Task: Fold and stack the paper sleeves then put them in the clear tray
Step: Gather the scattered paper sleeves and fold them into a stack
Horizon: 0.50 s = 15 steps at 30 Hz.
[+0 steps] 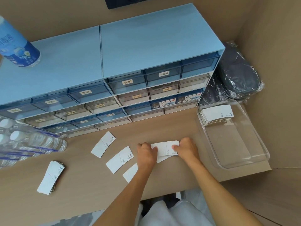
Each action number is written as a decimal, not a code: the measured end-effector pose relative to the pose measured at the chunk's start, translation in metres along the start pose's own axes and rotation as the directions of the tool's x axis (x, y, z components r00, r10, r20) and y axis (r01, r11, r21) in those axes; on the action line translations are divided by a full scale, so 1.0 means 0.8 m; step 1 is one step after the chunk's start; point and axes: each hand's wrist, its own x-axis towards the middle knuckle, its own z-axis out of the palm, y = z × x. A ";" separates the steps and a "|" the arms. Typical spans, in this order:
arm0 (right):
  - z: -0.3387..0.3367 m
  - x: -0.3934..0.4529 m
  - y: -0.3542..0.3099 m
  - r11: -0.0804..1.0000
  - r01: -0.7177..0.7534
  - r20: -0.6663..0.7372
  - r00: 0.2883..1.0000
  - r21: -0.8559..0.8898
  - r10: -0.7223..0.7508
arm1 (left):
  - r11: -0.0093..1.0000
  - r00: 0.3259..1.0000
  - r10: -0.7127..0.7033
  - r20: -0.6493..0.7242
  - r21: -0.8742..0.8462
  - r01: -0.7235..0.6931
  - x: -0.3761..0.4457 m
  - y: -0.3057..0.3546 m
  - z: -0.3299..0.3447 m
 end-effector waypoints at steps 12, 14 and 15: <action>0.006 -0.011 -0.002 1.000 0.006 -0.063 0.998 0.007 -0.006 | 1.000 0.999 0.003 -0.034 -0.014 -0.004 -0.002 0.006 0.008; 0.004 -0.009 0.001 0.998 0.005 -0.052 0.999 0.063 -0.002 | 0.998 1.000 -0.016 -0.026 -0.058 0.014 0.000 0.004 0.008; 0.003 -0.008 0.003 0.995 0.007 -0.044 0.999 0.097 -0.003 | 0.996 0.999 -0.026 -0.020 -0.090 0.024 0.000 0.003 0.007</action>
